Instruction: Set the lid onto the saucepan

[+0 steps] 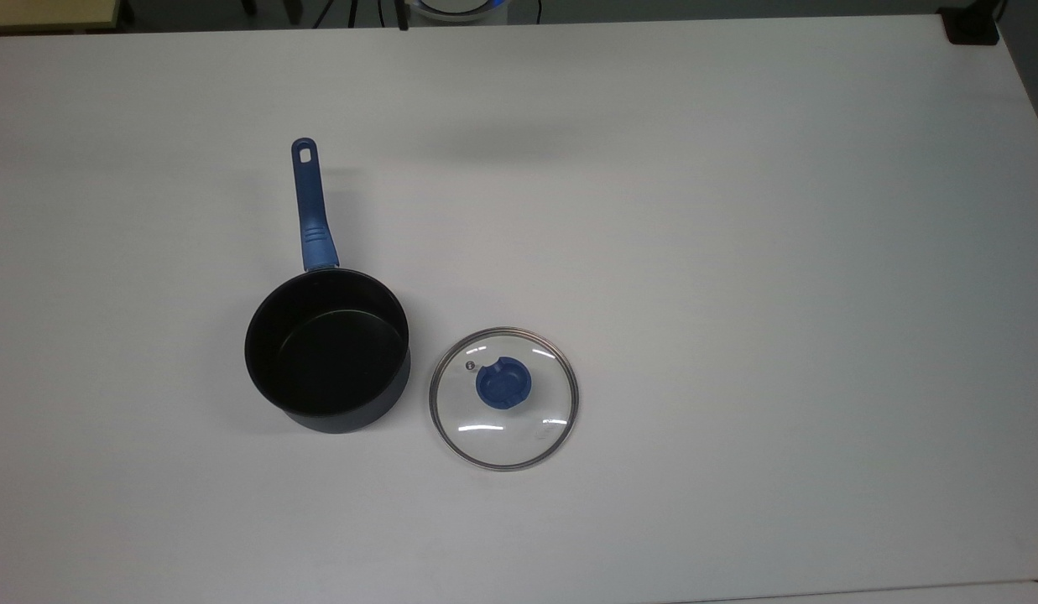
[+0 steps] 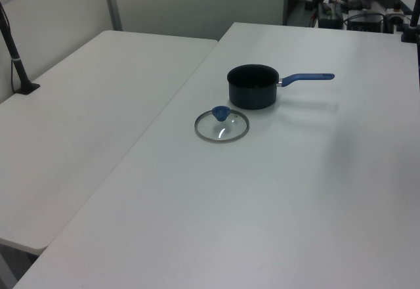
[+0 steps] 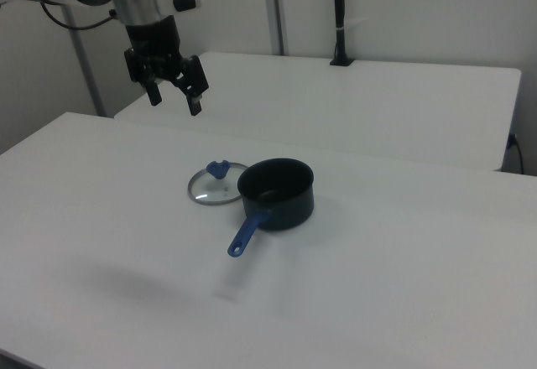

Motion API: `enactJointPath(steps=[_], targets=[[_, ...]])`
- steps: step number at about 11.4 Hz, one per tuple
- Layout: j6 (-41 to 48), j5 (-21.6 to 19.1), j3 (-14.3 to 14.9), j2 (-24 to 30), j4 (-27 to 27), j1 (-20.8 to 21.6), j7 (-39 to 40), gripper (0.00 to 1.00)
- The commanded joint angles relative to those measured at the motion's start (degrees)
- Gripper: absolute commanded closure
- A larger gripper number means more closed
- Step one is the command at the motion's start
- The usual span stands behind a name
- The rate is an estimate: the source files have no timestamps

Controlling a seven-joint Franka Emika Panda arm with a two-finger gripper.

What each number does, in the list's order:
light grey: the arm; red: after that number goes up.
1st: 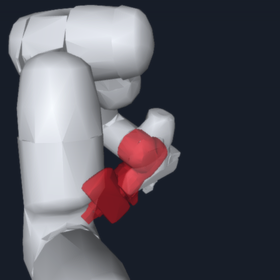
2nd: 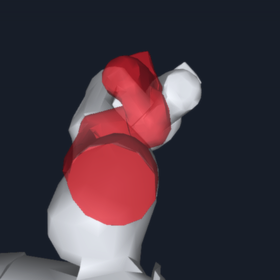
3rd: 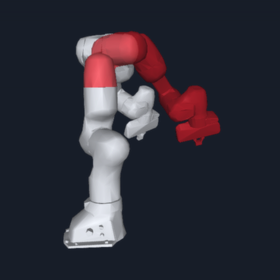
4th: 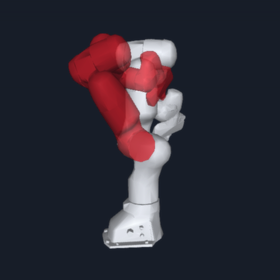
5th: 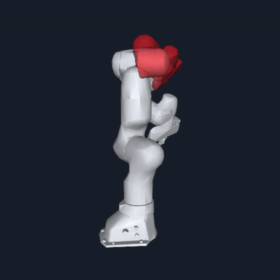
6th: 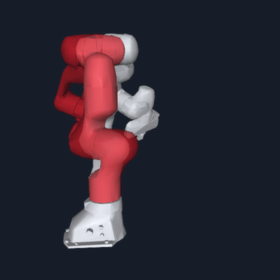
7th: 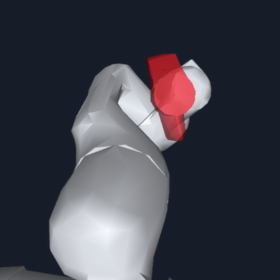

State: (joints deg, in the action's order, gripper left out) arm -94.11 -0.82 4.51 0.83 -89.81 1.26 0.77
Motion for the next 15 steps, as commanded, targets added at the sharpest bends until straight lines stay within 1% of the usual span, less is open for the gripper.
enactJointPath(steps=[1,9,15], targets=[[-1.34,1.08,1.02,2.76,-3.34,1.12,0.11,0.0],[-1.34,1.08,0.94,3.39,-4.49,1.47,-1.04,0.0],[-0.11,0.99,1.03,3.39,-4.32,1.47,-1.21,0.0]])
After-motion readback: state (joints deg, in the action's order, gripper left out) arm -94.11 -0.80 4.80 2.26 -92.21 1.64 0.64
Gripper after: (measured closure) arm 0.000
